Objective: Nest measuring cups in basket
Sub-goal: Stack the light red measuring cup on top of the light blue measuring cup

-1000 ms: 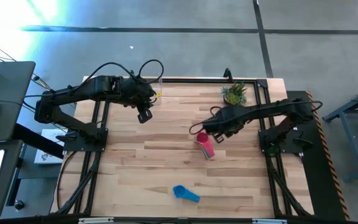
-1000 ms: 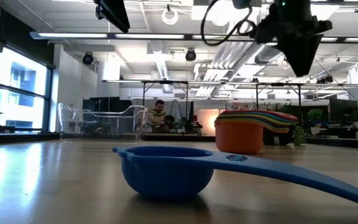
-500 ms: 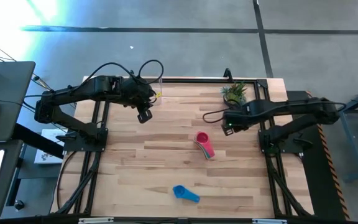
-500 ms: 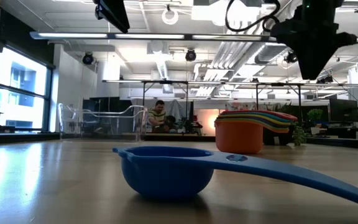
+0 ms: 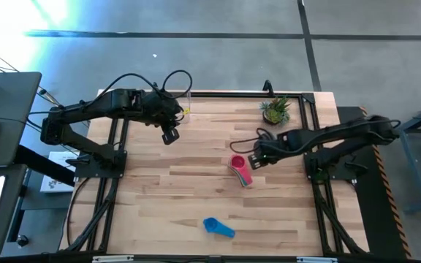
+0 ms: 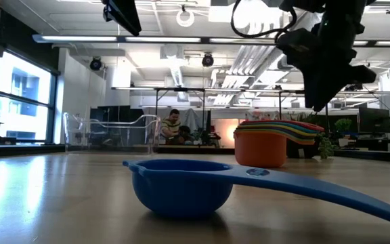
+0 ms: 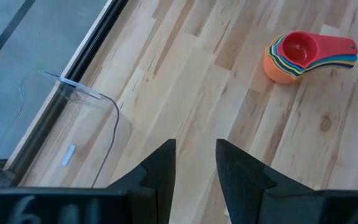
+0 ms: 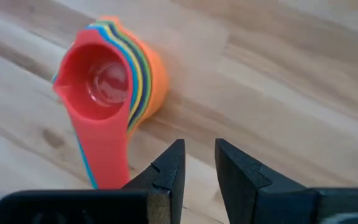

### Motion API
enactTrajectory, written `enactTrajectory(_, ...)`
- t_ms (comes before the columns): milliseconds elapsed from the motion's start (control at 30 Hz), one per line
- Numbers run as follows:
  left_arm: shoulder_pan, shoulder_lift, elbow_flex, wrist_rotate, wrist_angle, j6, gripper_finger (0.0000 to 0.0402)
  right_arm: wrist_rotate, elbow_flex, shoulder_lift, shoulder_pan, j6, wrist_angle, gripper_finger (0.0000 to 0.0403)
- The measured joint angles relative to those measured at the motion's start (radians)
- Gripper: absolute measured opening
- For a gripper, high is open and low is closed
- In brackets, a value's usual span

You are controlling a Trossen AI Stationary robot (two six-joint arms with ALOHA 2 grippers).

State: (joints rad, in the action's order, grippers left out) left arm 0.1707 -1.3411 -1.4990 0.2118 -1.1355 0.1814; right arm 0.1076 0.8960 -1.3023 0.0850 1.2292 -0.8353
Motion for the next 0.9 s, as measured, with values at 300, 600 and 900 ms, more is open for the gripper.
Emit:
enactTrajectory(300,0.0,0.0,0.0,0.0,-0.001,0.0,0.0104,-0.03,-0.002,-0.143,0.068,0.051,0.129,0.008)
enactTrajectory(600,0.0,0.0,0.0,0.0,-0.002,-0.001,0.0104,-0.049,-0.002,-0.207,0.097,0.117,0.189,0.008)
enactTrajectory(900,0.0,0.0,0.0,0.0,-0.002,-0.002,0.0104,-0.066,-0.002,-0.216,0.106,0.133,0.239,0.008)
